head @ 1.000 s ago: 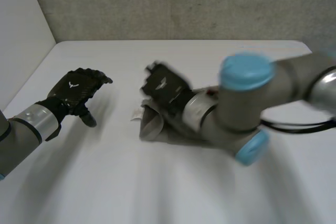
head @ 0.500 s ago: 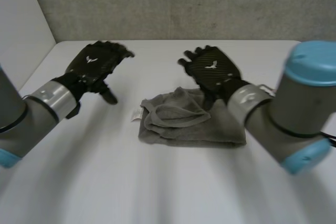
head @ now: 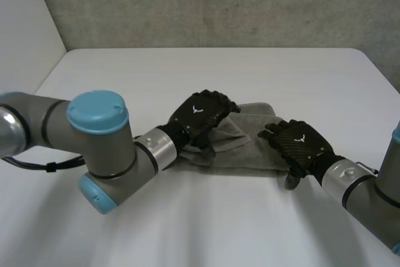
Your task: Fold the towel.
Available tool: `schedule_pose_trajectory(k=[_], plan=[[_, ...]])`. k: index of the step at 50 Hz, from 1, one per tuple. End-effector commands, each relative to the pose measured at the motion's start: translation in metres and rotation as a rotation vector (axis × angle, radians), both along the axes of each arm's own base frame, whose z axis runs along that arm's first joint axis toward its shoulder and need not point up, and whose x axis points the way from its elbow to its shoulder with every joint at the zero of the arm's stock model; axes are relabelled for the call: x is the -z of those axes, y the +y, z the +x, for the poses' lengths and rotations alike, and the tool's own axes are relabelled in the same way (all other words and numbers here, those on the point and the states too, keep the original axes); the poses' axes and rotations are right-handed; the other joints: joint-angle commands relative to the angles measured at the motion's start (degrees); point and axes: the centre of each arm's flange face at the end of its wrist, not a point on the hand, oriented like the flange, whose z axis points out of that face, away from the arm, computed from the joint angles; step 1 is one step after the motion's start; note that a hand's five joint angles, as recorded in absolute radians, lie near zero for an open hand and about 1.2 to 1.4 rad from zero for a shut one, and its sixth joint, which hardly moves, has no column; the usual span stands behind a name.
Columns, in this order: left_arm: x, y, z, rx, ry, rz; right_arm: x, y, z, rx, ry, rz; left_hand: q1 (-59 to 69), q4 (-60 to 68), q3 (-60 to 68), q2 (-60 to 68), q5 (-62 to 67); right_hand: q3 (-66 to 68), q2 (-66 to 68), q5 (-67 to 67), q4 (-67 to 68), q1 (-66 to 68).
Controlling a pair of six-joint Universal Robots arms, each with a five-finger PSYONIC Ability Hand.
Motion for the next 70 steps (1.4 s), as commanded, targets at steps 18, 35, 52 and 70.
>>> schedule_pose_trajectory(k=[18,35,52,70], plan=[[0.022,-0.063,0.011,-0.253,-0.102,-0.137,0.018,-0.010,0.004,-0.005,0.034,-0.020,2.5,-3.8,-3.3,2.0,1.4,-3.0,-3.7,-3.5,-4.4,-3.4],[0.023,-0.103,0.051,-0.441,-0.113,-0.149,0.020,-0.009,0.003,0.010,0.036,-0.033,2.5,-3.8,-3.3,2.0,1.4,-3.0,-3.7,-3.5,-4.4,-3.4],[-0.011,-0.072,0.058,-0.427,-0.094,-0.158,0.024,-0.012,0.002,0.011,0.030,-0.062,1.7,-3.8,-3.3,1.2,0.6,-3.0,17.7,17.9,-4.4,18.0],[-0.035,-0.047,0.071,-0.430,-0.081,-0.167,0.028,-0.002,0.002,-0.040,0.015,0.001,1.2,-3.8,-3.3,0.7,0.1,-3.0,66.3,66.5,-4.4,66.6]])
